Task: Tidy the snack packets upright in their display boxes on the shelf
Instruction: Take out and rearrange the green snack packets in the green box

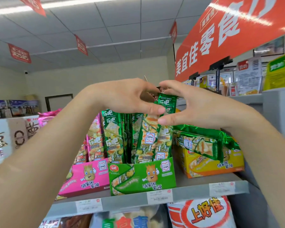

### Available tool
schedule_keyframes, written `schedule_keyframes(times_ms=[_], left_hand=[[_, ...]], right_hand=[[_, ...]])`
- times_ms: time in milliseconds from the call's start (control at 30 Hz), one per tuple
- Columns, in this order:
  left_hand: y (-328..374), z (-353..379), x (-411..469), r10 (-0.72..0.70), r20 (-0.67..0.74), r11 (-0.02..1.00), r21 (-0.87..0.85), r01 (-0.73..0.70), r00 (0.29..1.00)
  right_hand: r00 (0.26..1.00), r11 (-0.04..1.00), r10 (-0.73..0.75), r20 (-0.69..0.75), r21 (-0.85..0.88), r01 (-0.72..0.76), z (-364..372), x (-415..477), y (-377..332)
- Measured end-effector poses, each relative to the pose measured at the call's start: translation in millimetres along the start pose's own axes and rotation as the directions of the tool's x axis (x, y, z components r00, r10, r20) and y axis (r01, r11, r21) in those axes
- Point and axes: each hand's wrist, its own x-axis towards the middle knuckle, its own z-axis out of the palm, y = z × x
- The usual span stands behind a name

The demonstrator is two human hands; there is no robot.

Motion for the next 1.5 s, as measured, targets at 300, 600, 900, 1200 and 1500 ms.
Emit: schedule_keyframes(times_ms=[300, 600, 900, 1200, 1500], left_hand=[[-17.5, 19.1, 6.8, -0.170, -0.133, 0.882, 0.421, 0.211, 0.976], [-21.2, 21.1, -8.8, 0.023, -0.270, 0.965, 0.257, 0.049, 0.962], [-33.1, -10.8, 24.0, -0.149, -0.247, 0.967, 0.167, 0.193, 0.957], [-44.3, -11.6, 87.5, -0.314, 0.128, 0.886, 0.394, 0.243, 0.941], [-57.1, -1.2, 101.1, -0.318, 0.124, 0.898, 0.359, 0.256, 0.940]], right_hand=[[0.958, 0.844, 0.190, 0.214, -0.534, -0.048, -21.5, 59.7, -41.7], [0.855, 0.938, 0.066, 0.514, -0.324, 0.122, -5.2, 100.5, -29.1], [0.928, 0.939, 0.084, 0.364, -0.340, 0.049, 5.8, 98.8, -12.0], [0.913, 0.946, 0.080, 0.400, -0.320, 0.058, -4.1, 87.4, -1.1], [0.910, 0.924, 0.152, 0.387, -0.383, 0.008, -4.3, 93.4, 8.9]])
